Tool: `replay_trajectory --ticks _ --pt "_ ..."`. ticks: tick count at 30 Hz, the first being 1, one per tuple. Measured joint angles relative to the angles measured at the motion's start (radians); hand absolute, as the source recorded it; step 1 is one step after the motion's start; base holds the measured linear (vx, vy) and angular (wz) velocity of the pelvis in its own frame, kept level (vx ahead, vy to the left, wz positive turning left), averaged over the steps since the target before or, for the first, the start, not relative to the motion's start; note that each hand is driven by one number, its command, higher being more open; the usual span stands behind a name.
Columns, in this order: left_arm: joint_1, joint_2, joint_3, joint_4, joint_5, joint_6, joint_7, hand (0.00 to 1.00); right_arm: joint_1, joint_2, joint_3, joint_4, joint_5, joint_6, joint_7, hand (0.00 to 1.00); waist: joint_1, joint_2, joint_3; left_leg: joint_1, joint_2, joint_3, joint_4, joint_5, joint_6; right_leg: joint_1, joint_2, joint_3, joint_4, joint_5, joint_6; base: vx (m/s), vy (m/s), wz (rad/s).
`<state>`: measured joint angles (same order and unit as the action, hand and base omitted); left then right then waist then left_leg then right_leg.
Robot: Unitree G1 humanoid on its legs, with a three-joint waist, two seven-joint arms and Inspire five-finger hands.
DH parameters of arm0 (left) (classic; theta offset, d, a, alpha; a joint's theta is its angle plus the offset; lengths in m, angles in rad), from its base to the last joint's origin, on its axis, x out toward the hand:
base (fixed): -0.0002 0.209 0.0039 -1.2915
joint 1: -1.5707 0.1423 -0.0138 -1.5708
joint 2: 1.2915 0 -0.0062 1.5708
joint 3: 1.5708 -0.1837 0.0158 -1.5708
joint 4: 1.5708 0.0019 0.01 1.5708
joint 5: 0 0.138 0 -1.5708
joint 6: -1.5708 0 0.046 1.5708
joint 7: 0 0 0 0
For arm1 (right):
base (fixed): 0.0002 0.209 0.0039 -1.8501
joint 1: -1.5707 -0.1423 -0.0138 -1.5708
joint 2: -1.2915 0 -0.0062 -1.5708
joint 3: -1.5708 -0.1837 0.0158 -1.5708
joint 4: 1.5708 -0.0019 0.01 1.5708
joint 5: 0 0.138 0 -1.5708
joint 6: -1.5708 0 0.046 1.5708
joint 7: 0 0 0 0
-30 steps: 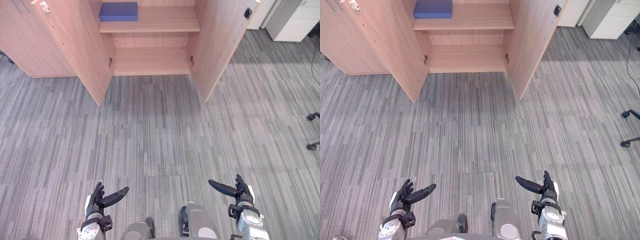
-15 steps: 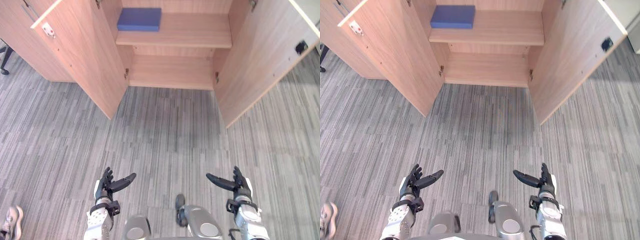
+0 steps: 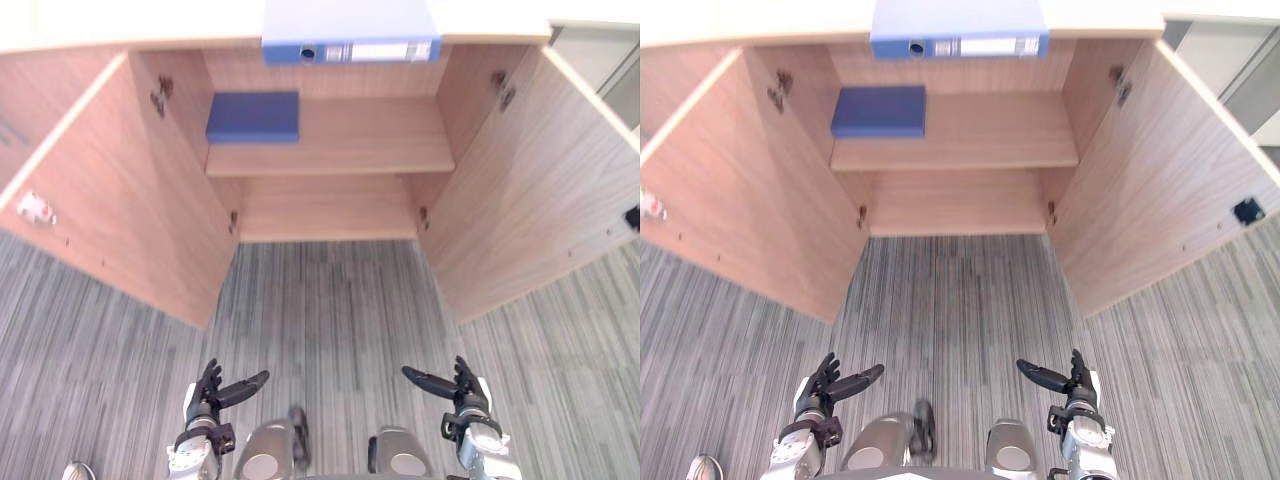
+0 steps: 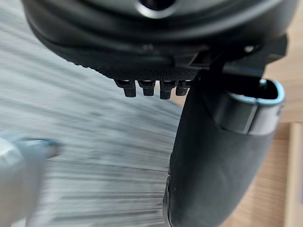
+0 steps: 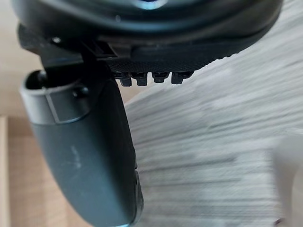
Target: Walk over to the cabinet, pick up the folder, carry it to the office cabinet, place the folder inside the office cabinet, then close the office cabinet door
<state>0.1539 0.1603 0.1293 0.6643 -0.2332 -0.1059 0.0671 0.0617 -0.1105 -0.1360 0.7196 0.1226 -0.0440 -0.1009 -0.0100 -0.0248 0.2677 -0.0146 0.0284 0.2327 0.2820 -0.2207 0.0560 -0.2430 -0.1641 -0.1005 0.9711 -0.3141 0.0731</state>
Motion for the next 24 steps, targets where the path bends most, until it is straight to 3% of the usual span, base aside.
replay_trajectory --ticks 1,2,4,5,6,8,9,10,11,12,13,14,15,16,17,18,19,20,21,23,24 --pt "-0.004 0.006 0.000 0.002 0.000 -0.001 0.000 1.00 -0.007 -0.001 0.010 0.003 0.000 0.000 0.002 1.00 -0.005 0.004 0.003 0.024 0.010 -0.001 -0.015 -0.002 -0.003 -0.025 0.011 -0.017 -0.046 -0.009 -0.014 0.45 -0.063 -0.02" --pt "-0.014 0.012 0.000 0.007 0.000 -0.001 0.000 1.00 -0.015 -0.001 0.018 0.008 -0.001 0.000 0.009 1.00 -0.008 0.013 0.008 0.070 0.032 -0.001 -0.047 -0.002 -0.004 -0.080 0.038 -0.039 -0.186 -0.013 -0.023 0.45 -0.103 0.09" --pt "-0.028 0.024 0.001 0.015 -0.001 -0.003 0.000 1.00 -0.022 -0.003 0.019 0.007 -0.007 -0.001 0.012 1.00 -0.011 0.010 0.006 0.113 0.049 -0.007 -0.077 -0.003 -0.015 -0.120 0.066 -0.038 -0.484 0.073 -0.009 0.51 -0.156 0.25" --pt "-0.026 0.029 0.001 0.018 -0.001 -0.005 -0.001 1.00 -0.010 -0.006 0.019 0.007 -0.007 -0.001 0.012 1.00 -0.016 -0.004 -0.002 0.136 0.038 -0.016 -0.087 -0.019 -0.054 -0.117 0.069 -0.024 -0.652 0.203 -0.018 0.64 -0.226 0.46" --pt "-0.033 -0.006 0.004 0.058 -0.001 -0.004 0.002 1.00 -0.017 -0.036 0.013 0.045 -0.008 0.005 0.011 1.00 -0.029 0.031 -0.006 0.181 0.078 -0.057 -0.088 -0.058 -0.120 -0.108 0.097 -0.015 -0.612 0.356 -0.075 0.55 -0.182 0.41" --pt "-0.034 -0.016 0.000 0.074 0.000 -0.003 -0.003 1.00 -0.022 -0.037 -0.001 0.043 -0.008 0.005 0.010 1.00 -0.035 0.031 -0.012 0.189 0.082 -0.069 -0.065 -0.044 -0.134 -0.124 0.094 -0.017 -0.530 0.264 -0.084 0.55 -0.226 0.20" --pt "-0.035 -0.030 0.001 0.074 0.001 -0.002 -0.003 1.00 -0.013 -0.032 -0.017 0.035 -0.008 0.006 0.010 1.00 -0.037 0.032 -0.011 0.168 0.098 -0.085 0.027 -0.037 -0.145 -0.110 0.094 -0.028 -0.485 0.205 -0.094 0.36 -0.185 0.19" --pt "-0.034 -0.037 0.001 0.073 0.001 -0.002 -0.003 1.00 -0.004 -0.030 -0.017 0.031 -0.008 0.008 0.008 1.00 -0.036 0.032 -0.011 0.147 0.112 -0.090 0.109 -0.031 -0.156 -0.088 0.095 -0.037 -0.483 0.183 -0.097 0.40 -0.238 0.39" --pt "-0.033 -0.054 0.001 0.068 0.001 0.000 -0.003 1.00 0.026 -0.026 -0.016 0.007 -0.007 0.012 0.004 1.00 -0.036 0.039 -0.006 0.060 0.163 -0.091 0.361 0.020 -0.191 -0.016 0.107 -0.063 -0.502 0.153 -0.105 0.30 -0.186 0.34" --pt "-0.027 -0.063 0.001 0.059 0.001 0.001 -0.003 1.00 0.038 -0.023 -0.015 -0.009 -0.007 0.012 0.002 1.00 -0.033 0.042 -0.004 0.017 0.196 -0.089 0.478 0.030 -0.197 0.022 0.117 -0.071 -0.517 0.144 -0.110 0.44 -0.253 0.23" --pt "-0.013 -0.073 0.000 0.031 0.001 0.001 -0.003 1.00 0.061 -0.009 -0.014 -0.043 -0.005 0.012 -0.004 1.00 -0.021 0.042 -0.004 -0.059 0.244 -0.071 0.647 0.006 -0.190 0.085 0.136 -0.077 -0.546 0.129 -0.123 0.31 -0.148 -0.07" --pt "-0.010 -0.075 -0.002 0.016 0.001 0.005 -0.004 1.00 0.070 0.004 -0.017 -0.070 -0.004 0.007 -0.011 1.00 -0.007 0.037 -0.005 -0.121 0.259 -0.042 0.694 -0.018 -0.184 0.125 0.142 -0.073 -0.575 0.121 -0.133 0.30 -0.123 -0.18" --pt "-0.010 -0.076 -0.003 0.009 0.001 0.006 -0.004 1.00 0.069 0.005 -0.017 -0.072 -0.002 0.006 -0.012 1.00 -0.004 0.035 -0.005 -0.146 0.258 -0.028 0.678 -0.028 -0.169 0.141 0.142 -0.070 -0.592 0.121 -0.134 0.35 -0.069 -0.20" --pt "-0.017 -0.076 -0.004 -0.001 0.001 0.006 -0.004 1.00 0.058 0.009 -0.034 -0.070 0.003 0.006 -0.013 1.00 0.000 0.034 -0.006 -0.186 0.245 0.005 0.565 -0.041 -0.148 0.179 0.139 -0.064 -0.626 0.125 -0.128 0.23 -0.026 -0.13" --pt "-0.021 -0.076 -0.004 -0.003 0.001 0.006 -0.004 1.00 0.054 0.013 -0.049 -0.069 0.003 0.006 -0.015 1.00 0.002 0.036 -0.006 -0.188 0.233 0.011 0.492 -0.041 -0.148 0.189 0.137 -0.063 -0.634 0.125 -0.127 0.30 0.007 -0.17" --pt "-0.025 -0.076 -0.004 -0.012 0.001 0.006 -0.003 1.00 0.049 0.017 -0.072 -0.064 0.004 0.006 -0.018 1.00 0.008 0.039 -0.008 -0.182 0.205 0.010 0.324 -0.031 -0.146 0.206 0.133 -0.059 -0.643 0.125 -0.125 0.23 0.059 -0.19" --pt "-0.024 -0.075 -0.004 -0.032 0.000 0.007 -0.001 1.00 0.046 0.016 -0.083 -0.058 0.005 0.006 -0.018 1.00 0.013 0.042 -0.010 -0.171 0.181 0.005 0.194 0.011 -0.138 0.212 0.132 -0.051 -0.648 0.124 -0.116 0.33 0.111 -0.23" --pt "-0.023 -0.076 -0.004 -0.053 0.000 0.007 -0.001 1.00 0.048 0.015 -0.097 -0.058 0.005 0.006 -0.018 1.00 0.017 0.054 -0.015 -0.165 0.161 -0.003 0.090 0.122 -0.122 0.215 0.139 -0.042 -0.647 0.114 -0.100 0.32 0.155 -0.21" --pt "-0.021 -0.070 -0.004 -0.074 0.000 0.008 0.000 1.00 0.046 0.016 -0.109 -0.048 0.005 0.007 -0.020 1.00 0.019 0.057 -0.018 -0.158 0.156 -0.001 0.057 0.162 -0.096 0.220 0.142 -0.033 -0.646 0.100 -0.082 0.25 0.135 -0.02" --pt "-0.019 -0.062 -0.004 -0.147 0.000 0.013 0.002 1.00 0.068 0.020 -0.121 -0.041 0.006 0.010 -0.020 1.00 0.016 0.033 -0.030 -0.122 0.105 -0.002 -0.006 0.174 -0.086 0.236 0.099 -0.032 -0.661 0.091 -0.060 0.22 0.111 0.20" --pt "-0.009 -0.062 -0.005 -0.209 0.001 0.011 0.003 1.00 0.072 0.016 -0.124 -0.039 0.006 0.010 -0.020 1.00 0.015 0.034 -0.031 -0.103 0.078 -0.003 -0.039 0.181 -0.077 0.251 0.082 -0.034 -0.677 0.086 -0.052 0.19 0.088 0.20"
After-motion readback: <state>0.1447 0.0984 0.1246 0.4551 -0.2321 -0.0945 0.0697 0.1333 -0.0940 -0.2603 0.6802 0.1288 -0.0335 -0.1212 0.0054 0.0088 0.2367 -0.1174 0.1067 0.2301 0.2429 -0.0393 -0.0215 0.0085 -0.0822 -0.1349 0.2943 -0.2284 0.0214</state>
